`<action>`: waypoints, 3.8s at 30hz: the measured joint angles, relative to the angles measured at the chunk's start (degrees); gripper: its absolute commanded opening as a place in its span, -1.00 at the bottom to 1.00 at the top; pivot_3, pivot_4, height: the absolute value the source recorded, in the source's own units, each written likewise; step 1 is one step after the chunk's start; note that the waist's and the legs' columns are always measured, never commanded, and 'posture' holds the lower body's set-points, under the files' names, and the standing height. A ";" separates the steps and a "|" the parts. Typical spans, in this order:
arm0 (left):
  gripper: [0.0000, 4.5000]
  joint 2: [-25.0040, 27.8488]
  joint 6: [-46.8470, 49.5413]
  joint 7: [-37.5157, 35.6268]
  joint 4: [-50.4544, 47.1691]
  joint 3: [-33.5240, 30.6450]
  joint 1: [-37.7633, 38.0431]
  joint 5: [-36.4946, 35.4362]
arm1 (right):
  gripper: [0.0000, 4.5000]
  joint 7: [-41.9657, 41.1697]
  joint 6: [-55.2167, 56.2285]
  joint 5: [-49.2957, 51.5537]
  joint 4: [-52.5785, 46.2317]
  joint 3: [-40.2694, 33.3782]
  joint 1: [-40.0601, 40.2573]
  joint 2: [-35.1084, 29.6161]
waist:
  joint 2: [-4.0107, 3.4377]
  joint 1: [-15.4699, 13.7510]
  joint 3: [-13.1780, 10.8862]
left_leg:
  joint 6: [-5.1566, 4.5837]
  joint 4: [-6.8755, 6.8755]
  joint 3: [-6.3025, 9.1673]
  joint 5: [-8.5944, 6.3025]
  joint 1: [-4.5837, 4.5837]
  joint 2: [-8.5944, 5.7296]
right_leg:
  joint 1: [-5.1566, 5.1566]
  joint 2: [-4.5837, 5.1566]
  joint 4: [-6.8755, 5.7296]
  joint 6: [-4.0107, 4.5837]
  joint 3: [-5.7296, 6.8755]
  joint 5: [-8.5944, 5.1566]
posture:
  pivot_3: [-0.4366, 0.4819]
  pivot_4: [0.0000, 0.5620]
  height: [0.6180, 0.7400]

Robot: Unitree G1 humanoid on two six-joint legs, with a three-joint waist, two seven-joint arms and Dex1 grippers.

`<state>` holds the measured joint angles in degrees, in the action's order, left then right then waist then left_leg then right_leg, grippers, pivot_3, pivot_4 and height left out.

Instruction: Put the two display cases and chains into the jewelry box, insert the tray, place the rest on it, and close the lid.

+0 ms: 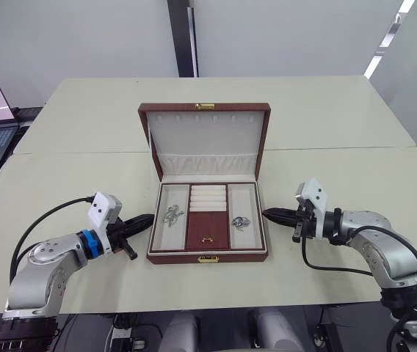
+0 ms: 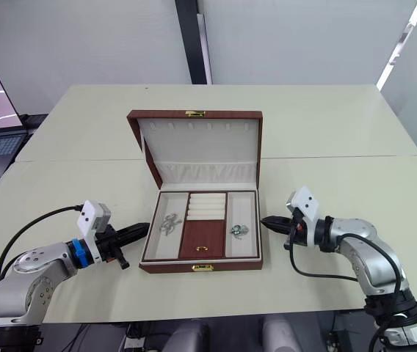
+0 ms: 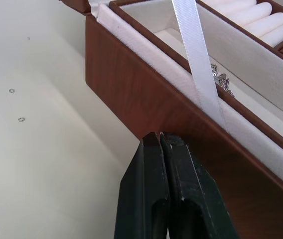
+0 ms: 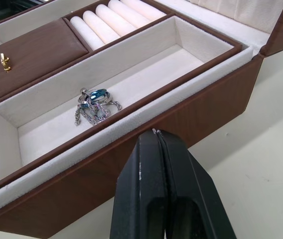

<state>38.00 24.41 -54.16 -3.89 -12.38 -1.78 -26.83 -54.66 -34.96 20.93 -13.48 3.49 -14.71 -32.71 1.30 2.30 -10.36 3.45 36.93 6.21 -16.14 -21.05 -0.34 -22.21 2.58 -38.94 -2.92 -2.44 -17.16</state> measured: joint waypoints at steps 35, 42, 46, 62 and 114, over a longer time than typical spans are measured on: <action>-0.99 -28.33 -32.18 1.54 -32.38 -21.30 45.41 -10.09 | -1.00 -2.70 22.98 -4.37 38.51 -3.59 -23.86 2.87 | 0.04 -0.31 -0.03 | 0.00 0.03 -0.18 -0.01 0.05 -0.03 | 0.13 0.01 0.17 0.01 -0.10 -0.01 | -0.05 -0.47 1.00; -0.99 -28.80 -36.67 1.28 -31.46 -19.84 46.99 -9.97 | -1.00 -2.49 27.28 -5.82 45.99 -3.48 -30.79 5.78 | 0.03 -0.26 -0.03 | -0.01 0.01 -0.16 -0.01 0.04 0.00 | 0.13 -0.03 0.18 0.01 -0.09 -0.01 | -0.05 -0.47 1.00; -0.99 -28.76 -38.70 1.27 -30.99 -19.42 46.99 -9.97 | -1.00 -2.41 28.77 -6.21 49.41 -3.46 -33.42 7.96 | 0.03 -0.09 -0.04 | -0.01 0.01 -0.16 -0.01 0.04 0.01 | 0.12 -0.04 0.17 0.01 -0.10 -0.01 | -0.05 -0.47 1.00; -0.99 -28.78 -42.25 2.58 -28.75 -17.24 47.43 -10.05 | -1.00 -4.24 32.81 -6.02 57.75 -3.81 -40.84 13.86 | 0.00 0.86 -0.05 | -0.01 0.00 -0.13 -0.01 0.05 0.03 | 0.10 -0.06 0.10 0.01 -0.09 -0.01 | -0.05 -0.47 1.00; 1.00 1.59 -14.52 3.22 13.09 -10.84 2.29 -5.65 | 0.99 -10.09 19.62 0.46 26.71 -12.87 -2.54 -7.99 | -0.07 0.27 -0.09 | -0.01 -0.02 -0.06 -0.01 0.09 0.04 | 0.07 -0.12 -0.02 0.02 -0.03 -0.01 | -0.05 -0.47 1.00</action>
<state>39.59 9.89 -50.94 9.21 -23.22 0.51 -32.48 -64.75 -15.34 21.39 13.23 -9.38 -17.25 -40.70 1.23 2.56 -10.45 3.44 36.92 6.15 -16.15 -20.96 -0.30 -22.14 2.46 -38.96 -2.90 -2.47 -17.17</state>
